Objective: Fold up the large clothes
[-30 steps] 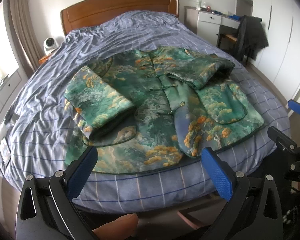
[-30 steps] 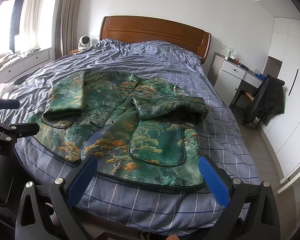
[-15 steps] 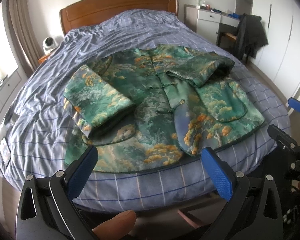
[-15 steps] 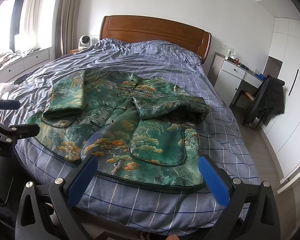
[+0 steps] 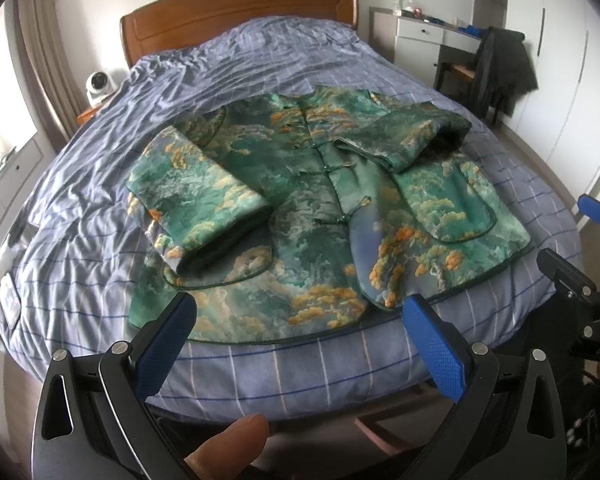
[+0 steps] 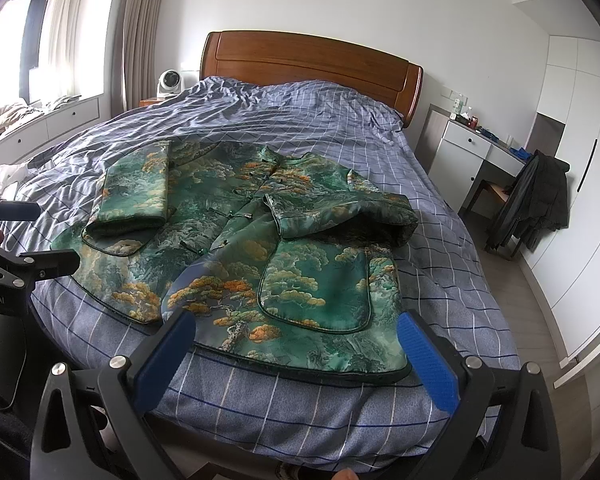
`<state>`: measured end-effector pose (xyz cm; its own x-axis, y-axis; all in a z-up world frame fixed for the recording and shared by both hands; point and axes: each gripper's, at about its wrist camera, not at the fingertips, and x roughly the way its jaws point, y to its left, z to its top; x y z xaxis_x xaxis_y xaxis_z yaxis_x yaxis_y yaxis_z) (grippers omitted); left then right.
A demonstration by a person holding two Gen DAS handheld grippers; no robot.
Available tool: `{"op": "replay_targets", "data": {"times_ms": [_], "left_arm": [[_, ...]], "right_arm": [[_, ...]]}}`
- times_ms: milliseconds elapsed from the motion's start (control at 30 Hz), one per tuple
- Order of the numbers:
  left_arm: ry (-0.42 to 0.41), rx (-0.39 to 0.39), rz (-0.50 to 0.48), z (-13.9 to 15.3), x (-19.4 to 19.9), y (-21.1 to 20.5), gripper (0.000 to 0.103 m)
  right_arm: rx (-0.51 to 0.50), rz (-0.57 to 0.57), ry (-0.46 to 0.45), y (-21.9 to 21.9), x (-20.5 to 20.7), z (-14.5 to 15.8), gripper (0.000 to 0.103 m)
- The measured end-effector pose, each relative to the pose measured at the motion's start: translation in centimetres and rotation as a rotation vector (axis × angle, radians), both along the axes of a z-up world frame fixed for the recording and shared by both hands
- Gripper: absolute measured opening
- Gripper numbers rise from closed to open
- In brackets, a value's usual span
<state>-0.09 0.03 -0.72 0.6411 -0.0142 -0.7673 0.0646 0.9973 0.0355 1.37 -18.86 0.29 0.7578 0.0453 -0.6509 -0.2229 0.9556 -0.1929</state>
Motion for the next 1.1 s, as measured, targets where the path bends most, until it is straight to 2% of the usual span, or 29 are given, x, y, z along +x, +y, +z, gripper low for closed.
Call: {"op": "replay_targets", "data": {"times_ms": [500, 867, 1000, 1100], "left_arm": [[0.014, -0.011, 0.009, -0.3, 0.3, 0.5, 0.102], [0.023, 0.012, 0.016, -0.2, 0.8, 0.5, 0.102], [0.022, 0.016, 0.025, -0.1, 1.1, 0.6, 0.102], [0.024, 0.009, 0.028, -0.1, 1.3, 0.6, 0.102]], "right_arm": [[-0.008, 0.008, -0.008, 0.1, -0.3, 0.2, 0.103], [-0.008, 0.004, -0.003, -0.1, 0.0, 0.3, 0.103], [-0.014, 0.012, -0.01, -0.4, 0.7, 0.4, 0.103], [-0.031, 0.061, -0.024, -0.7, 2.9, 0.3, 0.103]]}}
